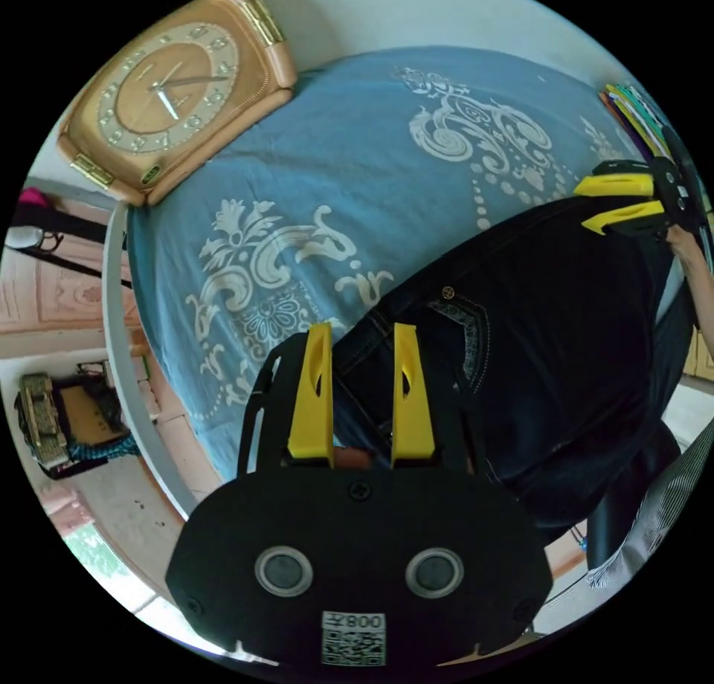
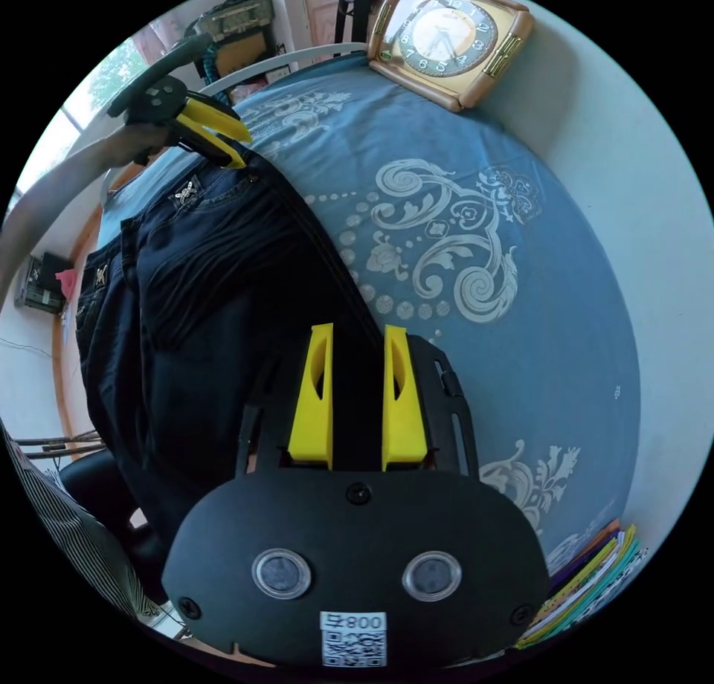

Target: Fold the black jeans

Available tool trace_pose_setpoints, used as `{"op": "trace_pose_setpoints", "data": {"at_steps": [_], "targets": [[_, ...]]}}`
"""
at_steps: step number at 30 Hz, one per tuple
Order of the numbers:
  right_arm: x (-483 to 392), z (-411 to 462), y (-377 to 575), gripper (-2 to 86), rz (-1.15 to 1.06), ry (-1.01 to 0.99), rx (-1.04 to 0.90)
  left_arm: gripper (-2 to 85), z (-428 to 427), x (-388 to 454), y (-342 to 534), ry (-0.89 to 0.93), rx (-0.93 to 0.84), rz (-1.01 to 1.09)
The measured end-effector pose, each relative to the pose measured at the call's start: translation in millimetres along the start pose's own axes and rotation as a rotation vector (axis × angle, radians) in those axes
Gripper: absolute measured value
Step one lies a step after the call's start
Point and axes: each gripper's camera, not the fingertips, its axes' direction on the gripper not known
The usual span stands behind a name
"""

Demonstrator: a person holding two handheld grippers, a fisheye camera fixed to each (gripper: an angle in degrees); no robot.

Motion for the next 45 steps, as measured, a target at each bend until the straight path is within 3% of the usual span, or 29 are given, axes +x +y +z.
{"op": "trace_pose_setpoints", "data": {"at_steps": [6,18,34,45], "targets": [[-1,0,17,10.2,0.015,-0.023,-0.022,6.2,-4,11,-17,0.134,-0.018,0.033],[-37,-27,61,1.7,0.051,-0.053,-0.063,2.5,-79,62,8,-0.053,0.047,0.003],[-223,-137,188,0.8,-0.005,0.067,0.036,2.0,-210,130,189,-0.057,0.218,0.001],[-355,-130,242,0.6,-0.032,0.024,-0.014,1.8,-211,172,333,-0.005,0.14,-0.003]]}}
